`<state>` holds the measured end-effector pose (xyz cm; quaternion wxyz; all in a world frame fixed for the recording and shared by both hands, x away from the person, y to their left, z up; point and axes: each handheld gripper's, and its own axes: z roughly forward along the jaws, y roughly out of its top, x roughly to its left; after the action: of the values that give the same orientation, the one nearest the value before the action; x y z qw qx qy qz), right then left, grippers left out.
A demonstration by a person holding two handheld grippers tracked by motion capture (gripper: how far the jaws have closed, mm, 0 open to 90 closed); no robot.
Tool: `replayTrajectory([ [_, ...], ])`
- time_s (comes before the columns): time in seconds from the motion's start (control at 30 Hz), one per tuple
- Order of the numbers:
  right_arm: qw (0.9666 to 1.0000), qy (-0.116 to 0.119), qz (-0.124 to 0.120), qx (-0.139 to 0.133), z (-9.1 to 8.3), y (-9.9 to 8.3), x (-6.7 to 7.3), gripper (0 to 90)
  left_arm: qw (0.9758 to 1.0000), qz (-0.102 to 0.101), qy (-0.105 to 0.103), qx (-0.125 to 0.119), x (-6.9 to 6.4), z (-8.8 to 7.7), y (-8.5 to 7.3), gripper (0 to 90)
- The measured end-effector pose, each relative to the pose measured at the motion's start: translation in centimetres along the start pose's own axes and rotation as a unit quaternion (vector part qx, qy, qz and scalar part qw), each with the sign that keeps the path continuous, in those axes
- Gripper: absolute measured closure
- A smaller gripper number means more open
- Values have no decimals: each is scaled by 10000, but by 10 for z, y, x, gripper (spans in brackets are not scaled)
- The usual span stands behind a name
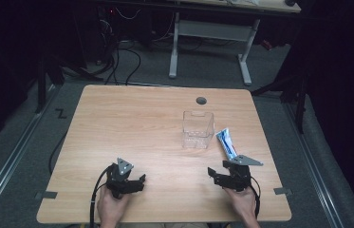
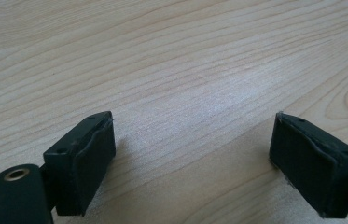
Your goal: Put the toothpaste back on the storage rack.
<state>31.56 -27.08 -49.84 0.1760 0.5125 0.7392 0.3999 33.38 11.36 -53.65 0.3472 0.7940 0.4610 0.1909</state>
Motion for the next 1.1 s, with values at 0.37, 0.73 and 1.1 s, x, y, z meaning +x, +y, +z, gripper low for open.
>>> replayTrajectory([
  [0.37,9999,-74,17,-99,-19,9,-14,273,10000,-6,9,-7,0,0,0,148],
  [0.73,9996,-199,150,101,-25,10,-35,322,10000,-10,13,-8,0,0,0,148],
  [1.1,9982,-517,212,222,-30,23,-56,334,10000,-12,14,-9,0,0,0,148],
])
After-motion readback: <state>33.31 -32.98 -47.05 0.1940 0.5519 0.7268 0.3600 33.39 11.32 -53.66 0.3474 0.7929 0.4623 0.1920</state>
